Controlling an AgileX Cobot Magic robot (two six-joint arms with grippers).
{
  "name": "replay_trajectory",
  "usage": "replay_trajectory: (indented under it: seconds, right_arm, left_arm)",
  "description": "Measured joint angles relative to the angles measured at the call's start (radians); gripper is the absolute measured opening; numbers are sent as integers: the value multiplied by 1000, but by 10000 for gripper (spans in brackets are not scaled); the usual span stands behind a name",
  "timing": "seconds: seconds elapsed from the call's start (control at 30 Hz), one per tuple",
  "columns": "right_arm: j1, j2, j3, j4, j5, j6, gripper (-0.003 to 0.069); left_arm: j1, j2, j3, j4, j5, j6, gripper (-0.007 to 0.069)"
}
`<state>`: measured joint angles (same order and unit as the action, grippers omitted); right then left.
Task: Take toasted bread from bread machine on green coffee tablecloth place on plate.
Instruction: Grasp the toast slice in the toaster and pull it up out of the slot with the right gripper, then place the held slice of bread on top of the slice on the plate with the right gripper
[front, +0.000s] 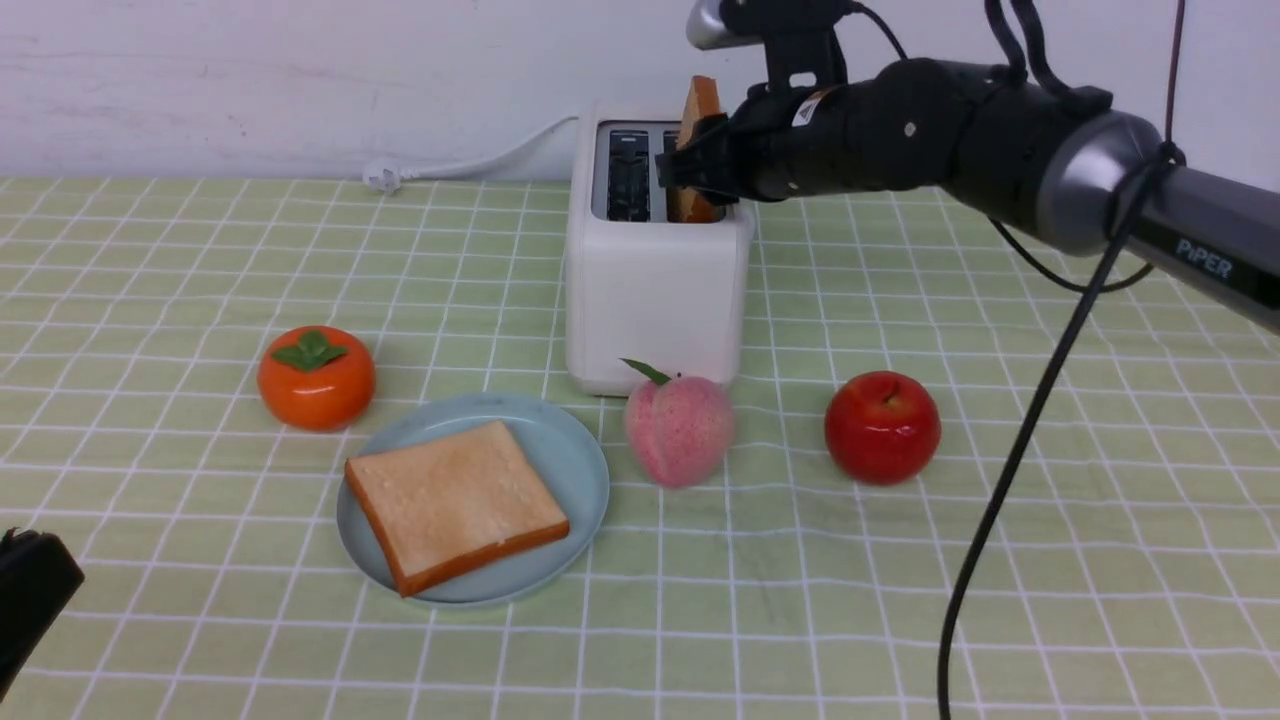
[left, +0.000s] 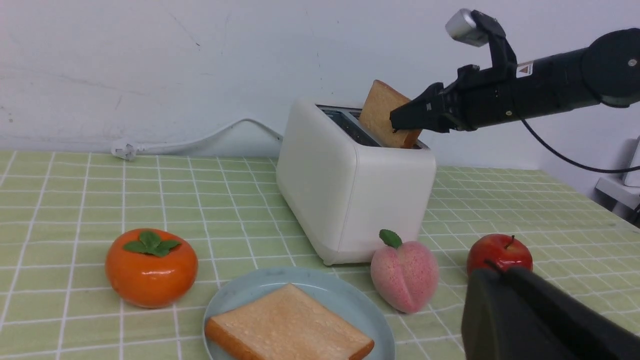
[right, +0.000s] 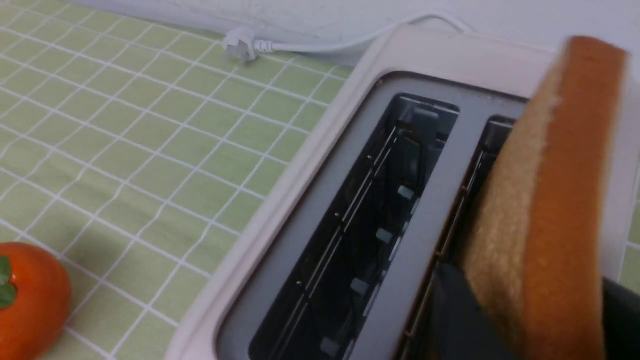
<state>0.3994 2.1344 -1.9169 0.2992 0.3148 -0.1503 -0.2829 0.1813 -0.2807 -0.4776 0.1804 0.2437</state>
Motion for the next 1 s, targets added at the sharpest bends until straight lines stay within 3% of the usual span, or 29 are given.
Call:
replay_trajectory:
  seconds: [0.03, 0.07, 0.13, 0.43, 0.63, 0.7, 0.77, 0.8, 0.93, 0.97, 1.0]
  right_arm:
    - [0, 0, 0, 0, 0, 0, 200]
    - [1, 0, -1, 1, -4, 0, 139]
    - [1, 0, -1, 3, -6, 3, 107]
    - [8, -119, 0, 3, 42, 3, 108]
    - [28, -324, -3, 17, 254, 3, 108]
    - [42, -394, 2, 69, 409, -15, 108]
    - [53, -412, 16, 107, 456, -39, 108]
    - [83, -430, 57, 212, 517, -104, 108]
    - [152, -405, 174, 445, 549, -230, 108]
    - [156, -402, 180, 457, 549, -245, 108]
    - [185, -366, 224, 561, 547, -308, 108]
  left_arm:
    - [0, 0, 0, 0, 0, 0, -13]
    - [0, 0, 0, 0, -1, 0, -13]
    - [0, 0, 0, 0, -5, 0, -13]
    - [0, 0, 1, 0, -4, 1, -13]
    - [0, 13, 50, -13, 24, -8, -13]
    - [0, 14, 103, -47, 33, -29, -13]
    - [0, 16, 132, -63, 23, -33, -13]
    - [0, 17, 175, -86, 2, -33, -13]
    - [0, 17, 236, -129, -41, -33, -13]
    - [0, 17, 242, -130, -44, -33, -13]
    - [0, 17, 259, -135, -70, -31, -13]
